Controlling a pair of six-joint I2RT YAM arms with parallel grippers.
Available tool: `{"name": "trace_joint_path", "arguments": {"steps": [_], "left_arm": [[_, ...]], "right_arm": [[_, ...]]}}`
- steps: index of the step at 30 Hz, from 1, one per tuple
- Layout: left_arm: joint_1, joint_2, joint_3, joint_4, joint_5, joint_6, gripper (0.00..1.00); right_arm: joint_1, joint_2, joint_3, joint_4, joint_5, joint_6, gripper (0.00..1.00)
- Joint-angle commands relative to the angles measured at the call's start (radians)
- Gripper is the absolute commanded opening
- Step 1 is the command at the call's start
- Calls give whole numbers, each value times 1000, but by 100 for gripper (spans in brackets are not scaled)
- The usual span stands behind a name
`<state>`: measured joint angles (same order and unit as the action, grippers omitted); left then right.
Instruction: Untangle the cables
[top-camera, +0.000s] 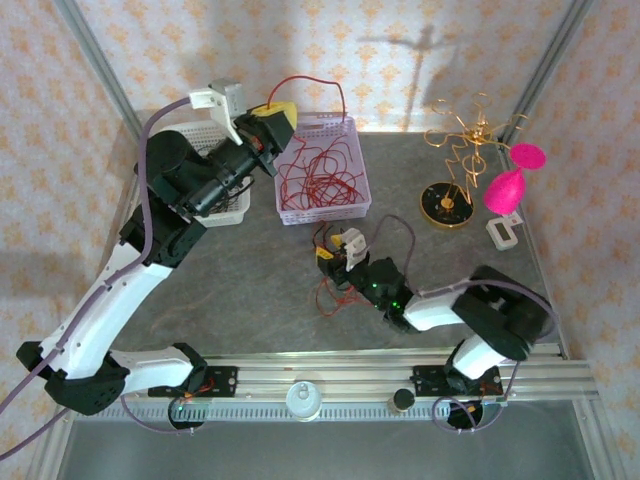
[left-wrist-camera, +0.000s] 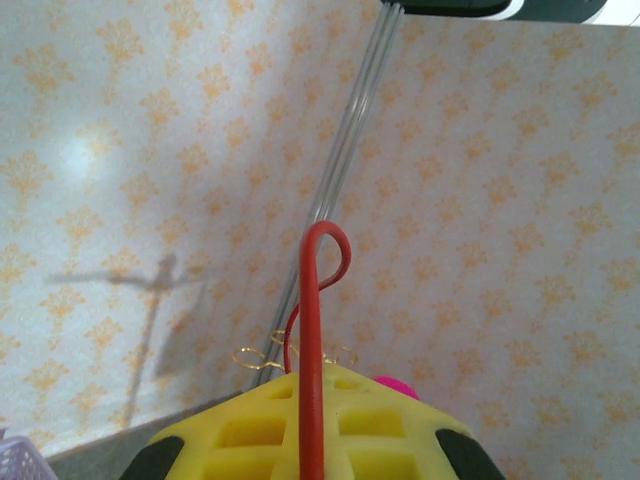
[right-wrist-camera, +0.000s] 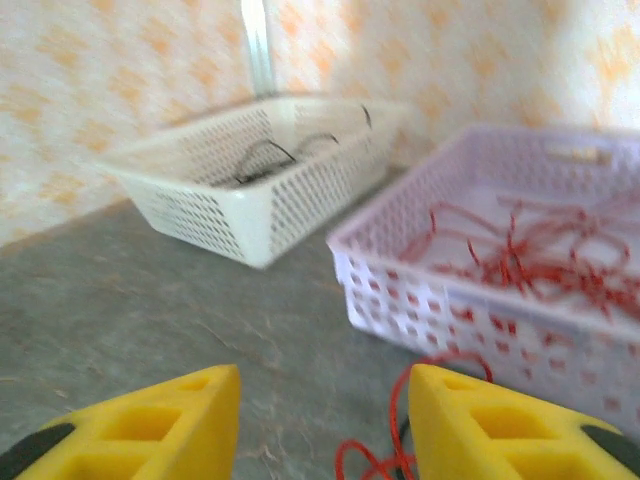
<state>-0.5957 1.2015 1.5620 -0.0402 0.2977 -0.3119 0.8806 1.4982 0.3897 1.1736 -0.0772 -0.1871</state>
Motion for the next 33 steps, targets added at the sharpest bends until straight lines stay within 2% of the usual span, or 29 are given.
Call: {"name": "trace_joint_path", "arguments": {"steps": [1, 3, 6, 8, 10, 14, 16, 20, 25, 29, 33], "left_arm": [[0, -16, -38, -12, -2, 13, 0], [1, -19, -53, -11, 7, 10, 0], [1, -23, -68, -10, 13, 2, 0], [1, -27, -75, -6, 21, -4, 0], [2, -29, -78, -6, 32, -10, 0], [1, -33, -74, -16, 44, -13, 0], [2, -36, -74, -26, 44, -12, 0], [1, -42, -81, -42, 34, -11, 0], [2, -38, -90, -40, 56, -25, 0], [2, -30, -86, -42, 68, -31, 0], [2, -22, -79, -43, 70, -32, 0]], "right_arm": [[1, -110, 12, -135, -105, -202, 51], [1, -166, 39, -198, -116, -274, 51], [1, -227, 56, -213, -98, -349, 51], [1, -242, 69, -225, -129, -408, 53], [1, -230, 97, -279, -179, -507, 54], [-11, -147, 189, -408, -173, -688, 54], [-33, -124, 211, -398, -162, -717, 54], [-100, -133, 242, -383, -242, -691, 55], [-120, -108, 281, -443, -290, -795, 56], [-127, -67, 353, -544, -334, -849, 53], [-130, -7, 423, -584, -357, -868, 42]]}}
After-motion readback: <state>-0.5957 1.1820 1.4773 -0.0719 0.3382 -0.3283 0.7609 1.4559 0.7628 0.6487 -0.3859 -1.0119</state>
